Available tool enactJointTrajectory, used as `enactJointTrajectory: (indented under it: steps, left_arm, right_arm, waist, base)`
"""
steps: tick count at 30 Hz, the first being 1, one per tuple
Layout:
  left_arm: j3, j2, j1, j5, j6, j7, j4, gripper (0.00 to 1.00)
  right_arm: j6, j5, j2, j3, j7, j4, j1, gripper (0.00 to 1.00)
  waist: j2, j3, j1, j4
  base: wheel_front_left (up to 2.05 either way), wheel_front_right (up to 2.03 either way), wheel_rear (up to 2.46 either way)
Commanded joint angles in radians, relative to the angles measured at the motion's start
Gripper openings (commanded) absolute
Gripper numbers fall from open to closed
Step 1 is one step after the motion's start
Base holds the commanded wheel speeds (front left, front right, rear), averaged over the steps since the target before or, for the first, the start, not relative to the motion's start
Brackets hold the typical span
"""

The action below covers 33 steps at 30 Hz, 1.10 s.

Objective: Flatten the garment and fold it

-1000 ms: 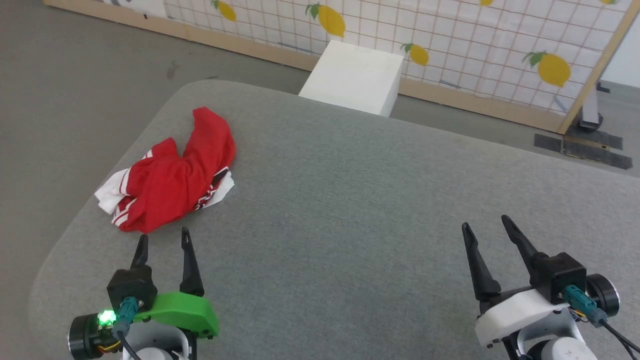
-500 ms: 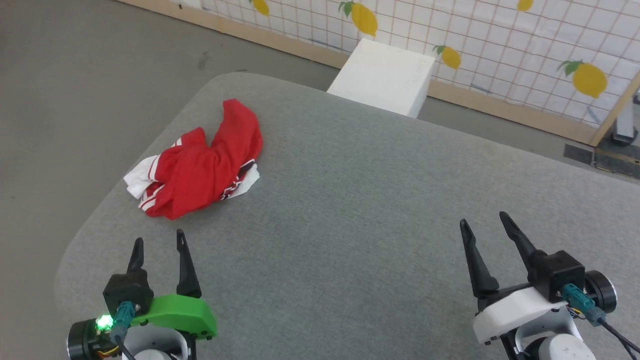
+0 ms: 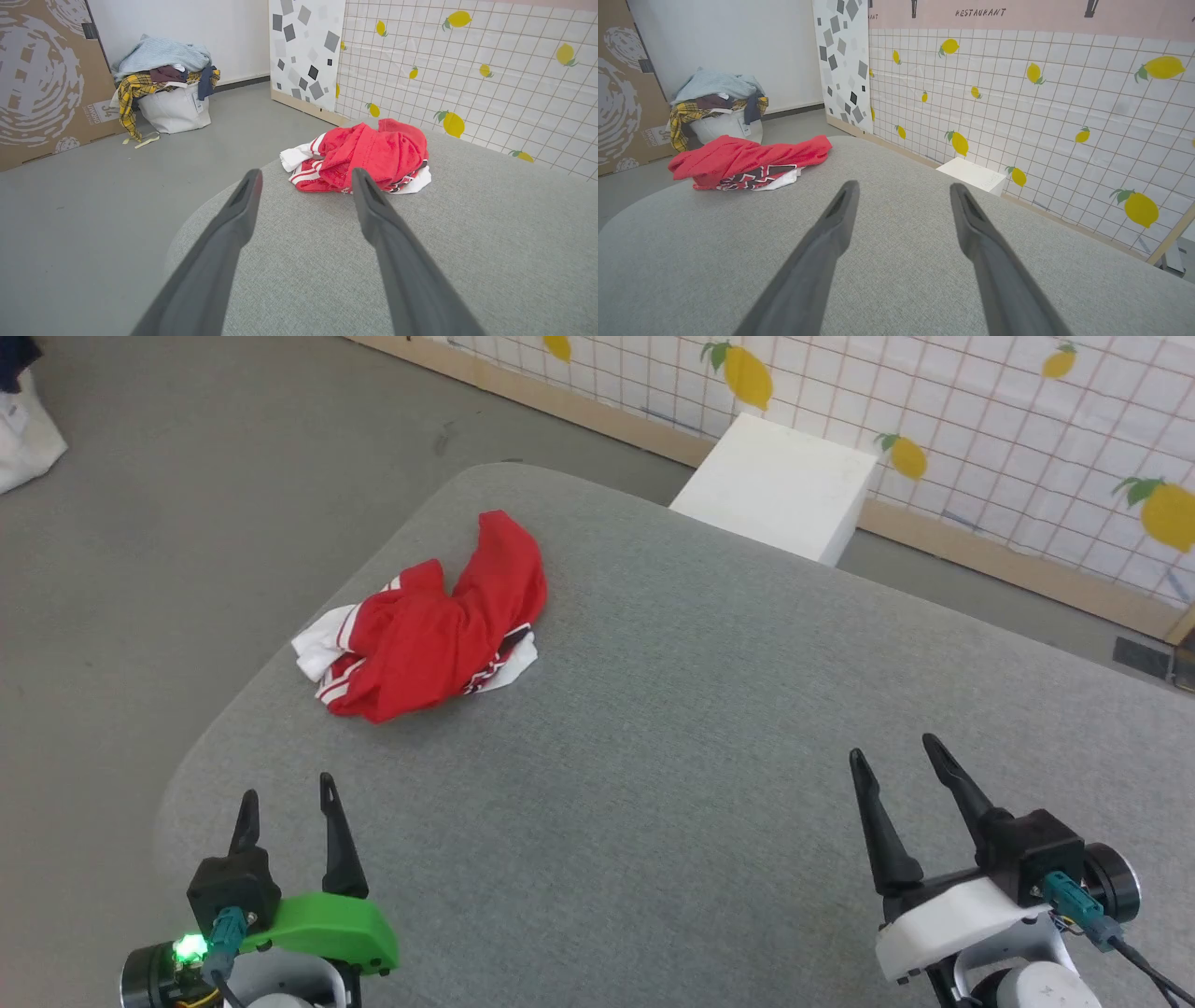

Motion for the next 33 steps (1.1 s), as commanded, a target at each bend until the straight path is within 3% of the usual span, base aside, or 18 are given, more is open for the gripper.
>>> enactJointTrajectory:
  steps: [1, 11, 18, 26, 33]
  left_arm:
    - [-0.003, 0.006, 0.004, -0.013, 0.011, -0.011, 0.008, 1.0]
    - [0.01, 0.014, -0.032, -0.041, 0.02, -0.031, 0.012, 1.0]
    - [0.004, 0.036, -0.213, -0.092, -0.02, -0.003, 0.103, 1.0]
    - [0.007, 0.068, -0.533, -0.167, -0.078, 0.153, 0.326, 1.0]
    - [0.034, 0.13, -0.713, -0.245, -0.114, 0.401, 0.533, 1.0]
  right_arm:
    - [-0.001, 0.007, 0.001, 0.002, -0.01, 0.006, -0.02, 1.0]
    - [-0.002, 0.008, 0.001, 0.015, -0.02, 0.01, -0.034, 1.0]
    - [-0.002, -0.015, 0.001, 0.023, -0.009, -0.004, -0.059, 1.0]
    - [-0.002, -0.058, 0.001, 0.051, 0.013, -0.027, -0.116, 1.0]
    - [-0.002, -0.07, -0.022, 0.092, 0.033, -0.058, -0.186, 1.0]
  waist:
    - [0.0, -0.001, 0.0, 0.018]
    - [0.0, 0.018, 0.0, 0.05]
    - [0.0, 0.092, 0.0, 0.026]
    - [0.0, 0.229, 0.0, -0.073]
    - [0.0, 0.368, 0.0, -0.199]
  base:
    - [0.0, 0.0, 0.0]
    - [0.0, 0.0, 0.0]
    - [0.0, 0.0, 0.0]
    - [0.0, 0.0, 0.0]
    - [0.0, 0.0, 0.0]
